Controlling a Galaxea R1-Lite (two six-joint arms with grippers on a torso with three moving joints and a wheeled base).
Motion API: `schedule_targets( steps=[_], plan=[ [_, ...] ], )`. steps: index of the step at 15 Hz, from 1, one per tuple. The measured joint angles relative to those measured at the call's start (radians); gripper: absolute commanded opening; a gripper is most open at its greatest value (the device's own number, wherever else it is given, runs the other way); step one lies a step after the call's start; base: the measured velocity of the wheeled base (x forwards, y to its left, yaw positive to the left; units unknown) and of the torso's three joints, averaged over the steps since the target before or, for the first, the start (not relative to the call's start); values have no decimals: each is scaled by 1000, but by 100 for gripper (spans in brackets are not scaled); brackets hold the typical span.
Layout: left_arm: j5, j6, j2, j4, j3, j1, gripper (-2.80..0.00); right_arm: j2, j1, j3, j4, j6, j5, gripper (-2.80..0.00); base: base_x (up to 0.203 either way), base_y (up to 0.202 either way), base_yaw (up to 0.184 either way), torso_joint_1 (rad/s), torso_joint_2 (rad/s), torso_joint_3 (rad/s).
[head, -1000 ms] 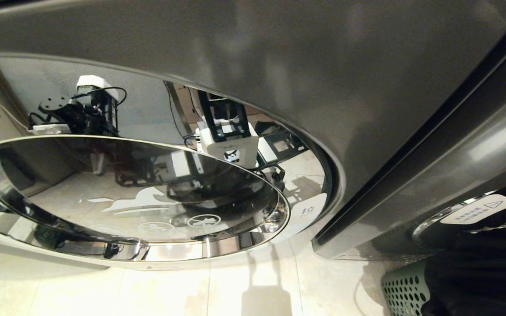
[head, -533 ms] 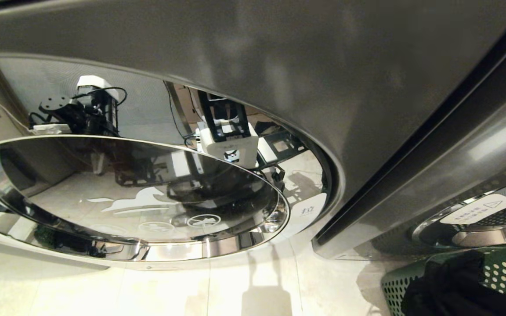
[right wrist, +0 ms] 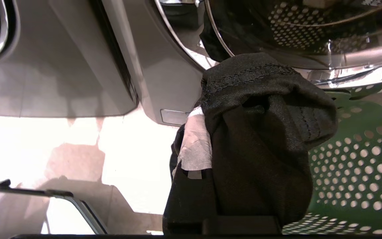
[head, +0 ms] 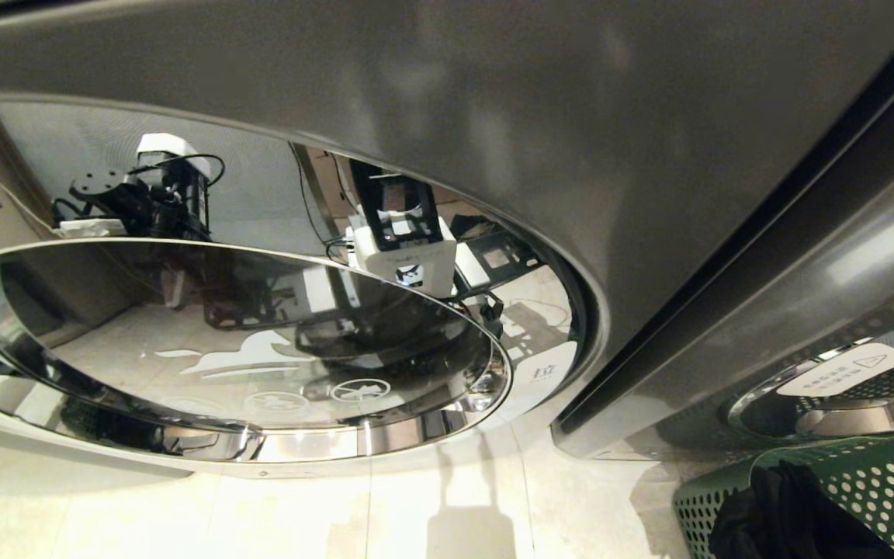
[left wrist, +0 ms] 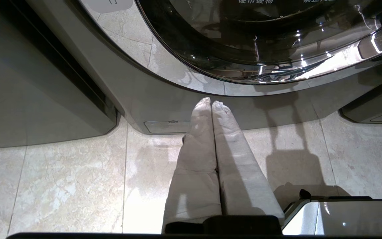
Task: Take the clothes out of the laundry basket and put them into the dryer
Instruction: Put the clothes in the dryer
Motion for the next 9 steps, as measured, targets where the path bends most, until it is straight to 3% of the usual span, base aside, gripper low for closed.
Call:
schedule_targets(
  steps=[3,9],
  plan=[
    [0,0,0,0,0,0,-280,-3,0,1,-1,41,-2,-280,0,0,0,0,0,0],
    [0,0,0,0,0,0,-280,-4,0,1,-1,46,-3,-280,0,0,0,0,0,0]
  ],
)
